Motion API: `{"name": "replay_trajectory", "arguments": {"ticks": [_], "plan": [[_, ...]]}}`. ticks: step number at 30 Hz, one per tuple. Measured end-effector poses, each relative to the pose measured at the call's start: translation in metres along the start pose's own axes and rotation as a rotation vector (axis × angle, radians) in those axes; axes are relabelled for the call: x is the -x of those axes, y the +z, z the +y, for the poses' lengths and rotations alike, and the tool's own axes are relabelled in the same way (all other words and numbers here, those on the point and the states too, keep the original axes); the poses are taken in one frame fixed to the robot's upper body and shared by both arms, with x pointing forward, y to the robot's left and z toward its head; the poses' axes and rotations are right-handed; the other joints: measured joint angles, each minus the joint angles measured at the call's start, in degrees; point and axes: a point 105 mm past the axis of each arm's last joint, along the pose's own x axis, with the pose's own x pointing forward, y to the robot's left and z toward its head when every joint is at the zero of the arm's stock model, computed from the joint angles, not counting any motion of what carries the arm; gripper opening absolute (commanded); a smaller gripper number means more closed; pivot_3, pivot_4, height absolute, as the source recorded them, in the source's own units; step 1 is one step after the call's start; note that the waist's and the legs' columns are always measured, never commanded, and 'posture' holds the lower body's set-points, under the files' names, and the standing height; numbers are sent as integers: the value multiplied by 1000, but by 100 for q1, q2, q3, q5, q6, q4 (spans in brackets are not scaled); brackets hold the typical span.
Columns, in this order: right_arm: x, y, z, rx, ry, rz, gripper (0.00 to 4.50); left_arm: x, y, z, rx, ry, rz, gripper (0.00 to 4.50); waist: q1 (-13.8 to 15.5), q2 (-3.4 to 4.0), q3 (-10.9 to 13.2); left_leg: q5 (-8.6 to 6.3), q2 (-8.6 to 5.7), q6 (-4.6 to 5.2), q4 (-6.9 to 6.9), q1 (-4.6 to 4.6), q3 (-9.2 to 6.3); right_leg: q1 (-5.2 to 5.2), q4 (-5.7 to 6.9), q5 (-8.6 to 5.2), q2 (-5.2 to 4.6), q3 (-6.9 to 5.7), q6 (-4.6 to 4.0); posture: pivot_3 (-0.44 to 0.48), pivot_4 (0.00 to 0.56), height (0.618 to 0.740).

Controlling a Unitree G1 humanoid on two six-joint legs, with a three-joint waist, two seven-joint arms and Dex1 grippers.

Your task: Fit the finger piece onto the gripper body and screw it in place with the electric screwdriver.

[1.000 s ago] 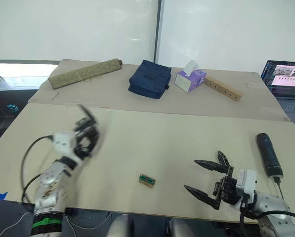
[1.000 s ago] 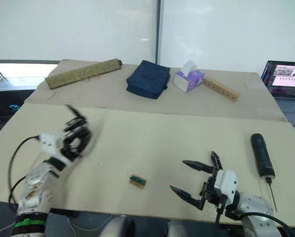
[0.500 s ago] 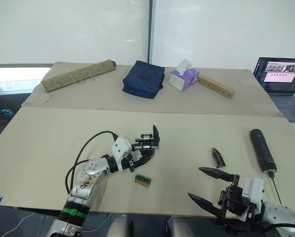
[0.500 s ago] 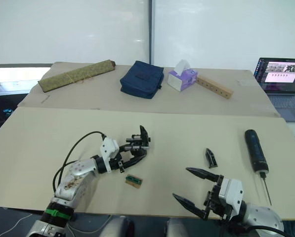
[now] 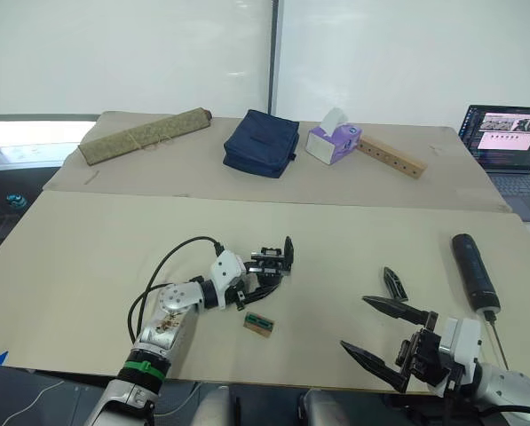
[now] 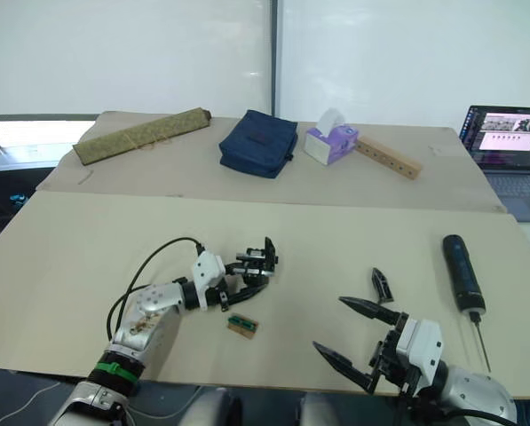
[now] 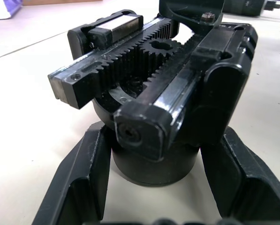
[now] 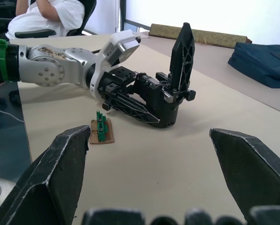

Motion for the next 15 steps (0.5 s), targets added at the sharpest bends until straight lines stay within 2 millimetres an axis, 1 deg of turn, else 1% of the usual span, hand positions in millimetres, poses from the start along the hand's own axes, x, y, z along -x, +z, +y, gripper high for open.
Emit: {"name": "replay_trajectory", "arguments": {"ticks": [1, 2, 3, 4, 7, 10, 15], "plan": [[0, 0, 0, 0, 0, 0, 4500, 1, -1, 0, 5, -5, 0, 3307, 0, 7, -4, 0, 0, 0, 0, 2, 0, 1, 0, 0, 0, 0, 0, 0, 150, 740], [-1, 1, 0, 0, 0, 0, 4500, 2, -1, 1, 9, -10, 3, 3686, -6, 12, -7, 0, 0, 0, 0, 4, 1, 2, 1, 0, 0, 0, 0, 0, 150, 740], [-1, 0, 0, -2, -2, 1, 4500, 3, -1, 1, 11, -16, 2, 4184, -14, 14, -8, 0, 1, 0, -1, 5, 2, 2, 2, 0, 2, 1, 0, 0, 150, 740], [-1, 0, -1, -5, -4, 3, 4500, 3, -1, 2, 12, -20, 2, 4444, -18, 15, -9, 0, 1, 0, -1, 5, 2, 2, 2, 0, 5, 1, 0, 0, 150, 740], [-1, 0, -1, -5, -8, 3, 4500, 6, -2, 3, 9, -46, 15, 4444, -22, 15, -9, 0, 1, 0, -1, 5, 1, 1, 2, 0, 11, 2, -1, 0, 150, 740], [-1, 1, -2, -3, -10, 2, 4500, 12, -3, 8, 16, -66, 24, 4444, -23, 15, -9, 0, 1, 0, -1, 5, 1, 1, 3, 0, 14, 2, -1, 0, 150, 740], [-2, 1, -3, 2, -8, 1, 4500, 24, -5, 24, 24, -165, 85, 4444, -18, 15, -9, 0, -1, 0, 1, 4, 2, 0, 2, -1, 19, 2, -2, 0, 150, 740]]}}
